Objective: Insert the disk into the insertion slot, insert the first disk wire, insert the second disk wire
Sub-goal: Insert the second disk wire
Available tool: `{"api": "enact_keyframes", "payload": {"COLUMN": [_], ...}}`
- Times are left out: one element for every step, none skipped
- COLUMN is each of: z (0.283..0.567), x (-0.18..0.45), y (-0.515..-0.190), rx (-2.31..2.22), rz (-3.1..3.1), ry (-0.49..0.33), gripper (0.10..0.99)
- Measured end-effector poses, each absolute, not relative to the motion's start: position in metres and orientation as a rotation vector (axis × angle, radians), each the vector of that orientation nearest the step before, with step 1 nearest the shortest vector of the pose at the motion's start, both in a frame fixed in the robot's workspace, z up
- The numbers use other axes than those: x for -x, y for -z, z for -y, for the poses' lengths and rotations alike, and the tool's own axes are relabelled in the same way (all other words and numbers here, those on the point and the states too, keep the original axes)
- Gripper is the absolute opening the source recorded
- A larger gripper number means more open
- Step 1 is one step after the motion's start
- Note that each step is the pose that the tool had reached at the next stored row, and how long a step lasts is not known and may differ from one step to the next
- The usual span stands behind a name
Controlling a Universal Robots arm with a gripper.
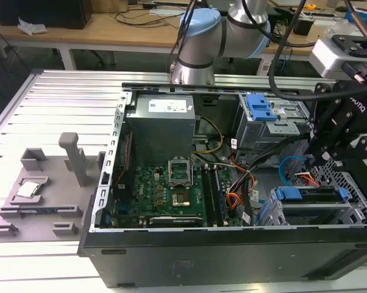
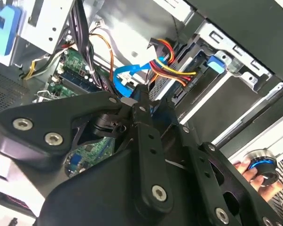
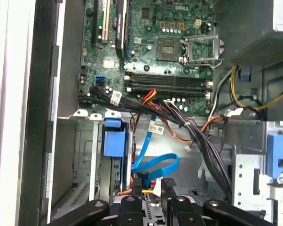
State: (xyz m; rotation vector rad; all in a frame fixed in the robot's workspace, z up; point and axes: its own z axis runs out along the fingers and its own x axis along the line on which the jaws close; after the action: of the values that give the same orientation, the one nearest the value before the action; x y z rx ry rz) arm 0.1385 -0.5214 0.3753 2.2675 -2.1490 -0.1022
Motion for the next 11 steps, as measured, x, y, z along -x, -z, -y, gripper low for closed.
{"api": "enact_keyframes", "payload": {"z": [0.5218, 0.5221, 0.5221, 0.5221, 0.5222, 0.5222, 0.5222, 0.5222, 0.5222, 0.5224, 0.5224], "x": [-0.1361, -0.1353, -0.1351, -0.1349, -0.1346, -0.1344, -0.134, -0.1332, -0.1323, -0.132, -0.132], "y": [-0.3752, -0.3751, -0.3749, -0.3748, -0.3745, -0.3742, -0.3739, -0.3727, -0.3714, -0.3712, -0.3712], "rx": [-2.278, -2.289, -2.298, -2.309, -2.331, -2.341, -2.35, -2.361, -2.375, -2.377, -2.377], "rz": [2.137, 2.125, 2.115, 2.101, 2.074, 2.061, 2.05, 2.036, 2.017, 2.012, 2.011], "ry": [0.102, 0.101, 0.101, 0.1, 0.098, 0.097, 0.096, 0.095, 0.094, 0.091, 0.09], "gripper": [0.302, 0.302, 0.302, 0.302, 0.302, 0.302, 0.302, 0.302, 0.302, 0.302, 0.302]}}
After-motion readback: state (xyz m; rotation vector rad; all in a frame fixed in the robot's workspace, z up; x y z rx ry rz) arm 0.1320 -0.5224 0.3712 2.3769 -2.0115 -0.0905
